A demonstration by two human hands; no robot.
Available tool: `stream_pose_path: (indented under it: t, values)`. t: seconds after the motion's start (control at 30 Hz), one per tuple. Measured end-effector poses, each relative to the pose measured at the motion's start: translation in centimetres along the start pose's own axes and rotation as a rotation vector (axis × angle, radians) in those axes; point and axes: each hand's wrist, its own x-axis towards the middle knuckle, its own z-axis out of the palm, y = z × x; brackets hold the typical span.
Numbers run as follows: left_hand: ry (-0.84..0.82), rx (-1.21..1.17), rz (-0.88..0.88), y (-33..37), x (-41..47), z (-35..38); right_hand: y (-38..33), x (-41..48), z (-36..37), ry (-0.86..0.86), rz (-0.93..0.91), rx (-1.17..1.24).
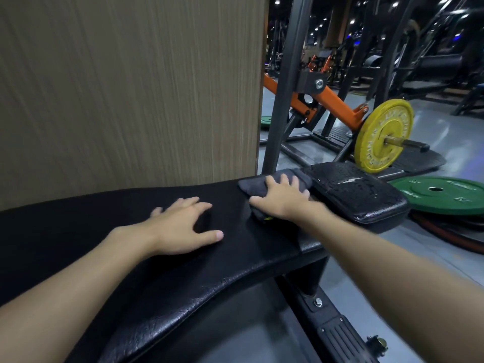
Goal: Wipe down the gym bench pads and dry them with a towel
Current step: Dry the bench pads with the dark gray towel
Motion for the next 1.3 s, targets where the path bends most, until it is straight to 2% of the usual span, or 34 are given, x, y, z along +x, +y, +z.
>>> stream_pose_path:
  t: [0.07,0.1,0.17,0.23,0.3,0.47,0.6,0.77,0.93,1.13,1.3]
  values:
    - [0.0,0.059,-0.118,-2.5,-1.1,-0.2,2.1,1.0,-2.3,-0.099,-0.187,-0.106]
    - [-0.023,0.063,-0.182,-3.6,-1.5,-0.2,2.8,1.3,-3.5,-0.151,-0.219,-0.139]
    - [-0.061,0.039,-0.242,-4.7,-1.9,-0.1,3.0,1.6,-4.4,-0.191,-0.157,-0.096]
    - [-0.06,0.02,-0.235,-4.8,-1.8,0.2,1.4,1.4,-2.9,-0.079,0.012,0.05]
    - [-0.04,0.006,-0.214,-4.9,-1.8,0.3,-0.1,1.6,-0.8,0.04,0.123,0.028]
    - [0.071,-0.007,-0.115,-8.0,-3.9,-0.2,-0.1,3.8,-1.6,-0.077,0.079,0.065]
    - [0.115,0.015,-0.13,-12.0,-6.2,-0.5,-1.2,5.1,-0.4,-0.088,0.045,0.038]
    - [0.131,0.009,-0.163,-16.2,-8.5,-1.0,-9.0,2.8,1.1,-0.068,-0.063,-0.038]
    - [0.157,-0.009,-0.196,-20.1,-11.7,-1.0,-19.8,0.9,4.6,-0.075,-0.267,-0.076]
    - [0.198,0.029,-0.326,-24.8,-17.3,-1.2,-31.9,-1.9,8.0,-0.136,-0.466,-0.106]
    - [0.237,0.018,-0.41,-27.3,-21.9,-0.4,-38.6,-4.3,9.6,-0.158,-0.57,-0.113]
